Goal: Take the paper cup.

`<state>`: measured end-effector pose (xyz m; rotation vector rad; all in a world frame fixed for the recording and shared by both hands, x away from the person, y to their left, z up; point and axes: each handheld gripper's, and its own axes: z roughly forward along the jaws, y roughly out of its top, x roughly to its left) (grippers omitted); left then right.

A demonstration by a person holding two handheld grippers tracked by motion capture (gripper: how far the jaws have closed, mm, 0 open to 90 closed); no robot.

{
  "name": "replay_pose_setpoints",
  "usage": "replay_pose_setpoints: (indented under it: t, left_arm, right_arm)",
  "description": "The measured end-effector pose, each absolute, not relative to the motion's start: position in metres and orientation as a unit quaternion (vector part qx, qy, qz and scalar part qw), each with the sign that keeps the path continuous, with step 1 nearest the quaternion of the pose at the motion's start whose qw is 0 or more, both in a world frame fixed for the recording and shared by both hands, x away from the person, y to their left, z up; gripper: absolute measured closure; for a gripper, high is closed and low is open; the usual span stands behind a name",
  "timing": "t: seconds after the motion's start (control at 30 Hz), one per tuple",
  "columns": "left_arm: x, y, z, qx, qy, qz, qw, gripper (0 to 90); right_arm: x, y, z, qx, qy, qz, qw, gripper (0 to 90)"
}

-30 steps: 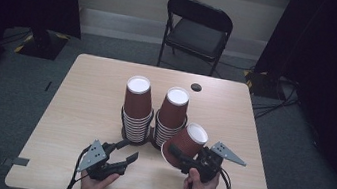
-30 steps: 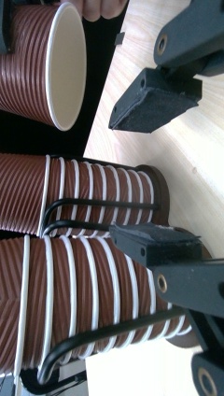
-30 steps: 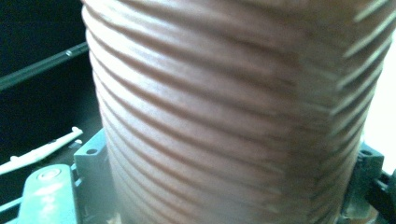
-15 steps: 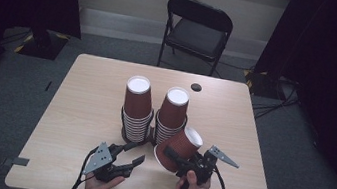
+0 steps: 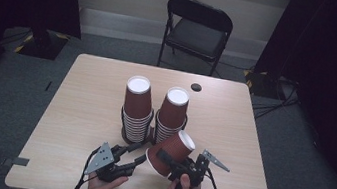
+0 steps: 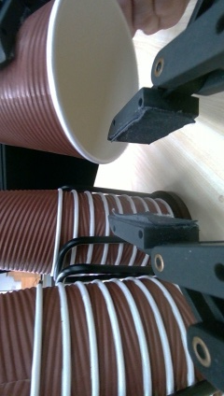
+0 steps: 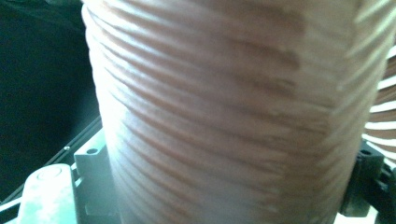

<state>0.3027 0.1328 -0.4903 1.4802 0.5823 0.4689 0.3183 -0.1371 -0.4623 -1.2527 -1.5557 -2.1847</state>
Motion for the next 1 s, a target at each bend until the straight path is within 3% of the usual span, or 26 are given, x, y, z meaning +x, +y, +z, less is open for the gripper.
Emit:
replay_pose_setpoints:
  t: [0.13,0.53,0.83,1.0]
  left_arm:
    - [0.304,0.129,-0.49,0.657,0.26,0.206,0.677,46.3]
    - [0.305,0.119,-0.49,0.645,0.252,0.223,0.686,52.1]
    - [0.306,0.115,-0.489,0.636,0.242,0.252,0.688,60.3]
    - [0.306,0.114,-0.489,0.629,0.237,0.259,0.694,73.0]
  right_arm:
    - [0.319,-0.133,-0.464,-0.433,-0.523,-0.729,0.091,15.6]
    - [0.318,-0.121,-0.469,-0.456,-0.526,-0.71,0.111,15.6]
    - [0.316,-0.106,-0.471,-0.446,-0.54,-0.702,0.131,15.5]
    - [0.315,-0.1,-0.469,-0.435,-0.56,-0.693,0.134,15.0]
